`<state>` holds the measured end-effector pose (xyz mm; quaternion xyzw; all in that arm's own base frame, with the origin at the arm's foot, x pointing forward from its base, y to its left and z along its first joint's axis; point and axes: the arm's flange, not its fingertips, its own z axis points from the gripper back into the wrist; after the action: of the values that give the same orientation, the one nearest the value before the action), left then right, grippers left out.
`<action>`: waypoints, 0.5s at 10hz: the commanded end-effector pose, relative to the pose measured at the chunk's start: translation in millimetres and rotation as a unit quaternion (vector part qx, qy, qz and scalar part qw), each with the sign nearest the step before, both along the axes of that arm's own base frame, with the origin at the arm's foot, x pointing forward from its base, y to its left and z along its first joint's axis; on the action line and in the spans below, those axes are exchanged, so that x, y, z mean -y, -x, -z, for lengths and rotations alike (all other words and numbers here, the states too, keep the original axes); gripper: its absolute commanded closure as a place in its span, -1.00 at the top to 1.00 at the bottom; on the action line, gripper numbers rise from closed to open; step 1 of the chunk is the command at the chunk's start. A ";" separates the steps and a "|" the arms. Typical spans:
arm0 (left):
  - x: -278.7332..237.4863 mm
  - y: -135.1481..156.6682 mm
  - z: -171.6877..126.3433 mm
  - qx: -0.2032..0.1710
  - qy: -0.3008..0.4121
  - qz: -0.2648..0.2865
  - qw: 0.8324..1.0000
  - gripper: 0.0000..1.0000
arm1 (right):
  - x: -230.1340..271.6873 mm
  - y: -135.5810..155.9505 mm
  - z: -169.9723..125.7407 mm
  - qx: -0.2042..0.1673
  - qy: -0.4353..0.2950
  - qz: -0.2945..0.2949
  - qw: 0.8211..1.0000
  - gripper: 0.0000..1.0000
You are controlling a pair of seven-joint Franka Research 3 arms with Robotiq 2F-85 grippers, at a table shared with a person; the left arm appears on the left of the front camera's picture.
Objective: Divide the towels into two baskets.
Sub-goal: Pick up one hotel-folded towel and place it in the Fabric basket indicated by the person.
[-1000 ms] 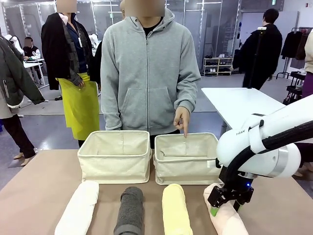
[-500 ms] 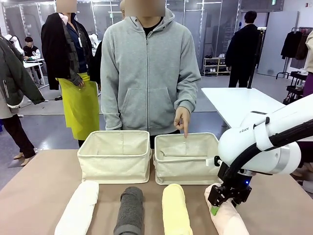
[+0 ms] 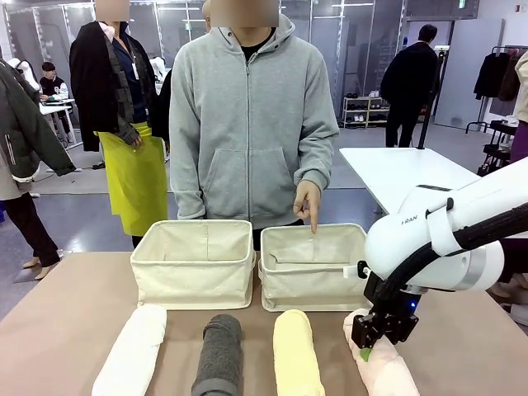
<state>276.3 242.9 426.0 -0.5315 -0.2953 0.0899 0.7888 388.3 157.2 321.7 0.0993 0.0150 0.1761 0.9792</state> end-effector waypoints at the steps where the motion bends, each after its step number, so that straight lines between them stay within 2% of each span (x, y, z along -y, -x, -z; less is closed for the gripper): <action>1: -2.2 1.9 -2.4 0.005 0.005 0.000 1.000 1.00 | -3.7 6.0 0.1 -0.001 0.024 0.010 1.000 -0.93; 3: -2.2 1.9 -2.4 0.005 0.005 0.000 1.000 1.00 | -0.1 25.3 -45.9 0.025 0.029 -0.033 0.999 -0.93; 5: -2.2 1.9 -2.4 0.005 0.005 0.000 1.000 1.00 | -3.4 44.6 -111.5 0.065 0.074 -0.142 0.985 -0.93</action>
<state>276.2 243.0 426.0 -0.5315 -0.2954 0.0900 0.7888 358.3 162.8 397.0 0.0381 -0.0077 0.2594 0.9650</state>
